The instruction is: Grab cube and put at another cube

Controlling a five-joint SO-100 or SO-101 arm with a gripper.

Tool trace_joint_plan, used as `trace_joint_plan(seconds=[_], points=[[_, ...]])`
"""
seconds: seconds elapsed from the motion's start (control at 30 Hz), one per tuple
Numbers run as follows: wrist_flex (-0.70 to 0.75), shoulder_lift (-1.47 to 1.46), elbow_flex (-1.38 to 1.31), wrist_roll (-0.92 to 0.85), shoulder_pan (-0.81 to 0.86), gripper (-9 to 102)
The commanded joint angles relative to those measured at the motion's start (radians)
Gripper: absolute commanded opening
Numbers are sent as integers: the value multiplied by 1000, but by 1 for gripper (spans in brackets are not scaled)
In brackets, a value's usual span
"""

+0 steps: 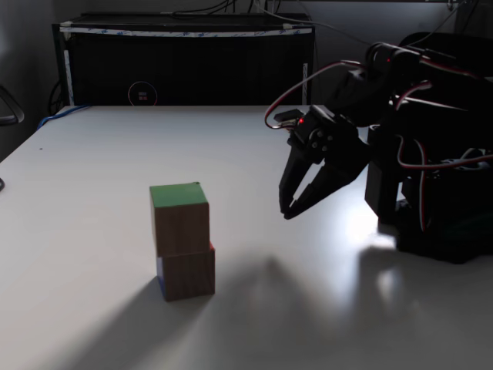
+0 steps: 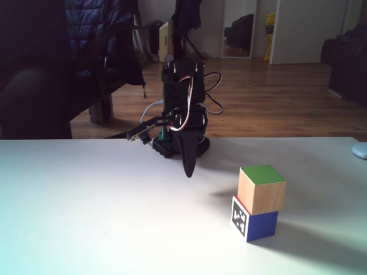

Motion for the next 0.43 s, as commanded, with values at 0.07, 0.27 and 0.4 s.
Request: trace_joint_plan(seconds=[0.07,0.27,0.4], points=[[6,5,-23,3,-5,0],[6,5,-25,5,2,0],[6,5,-25,9,5,0]])
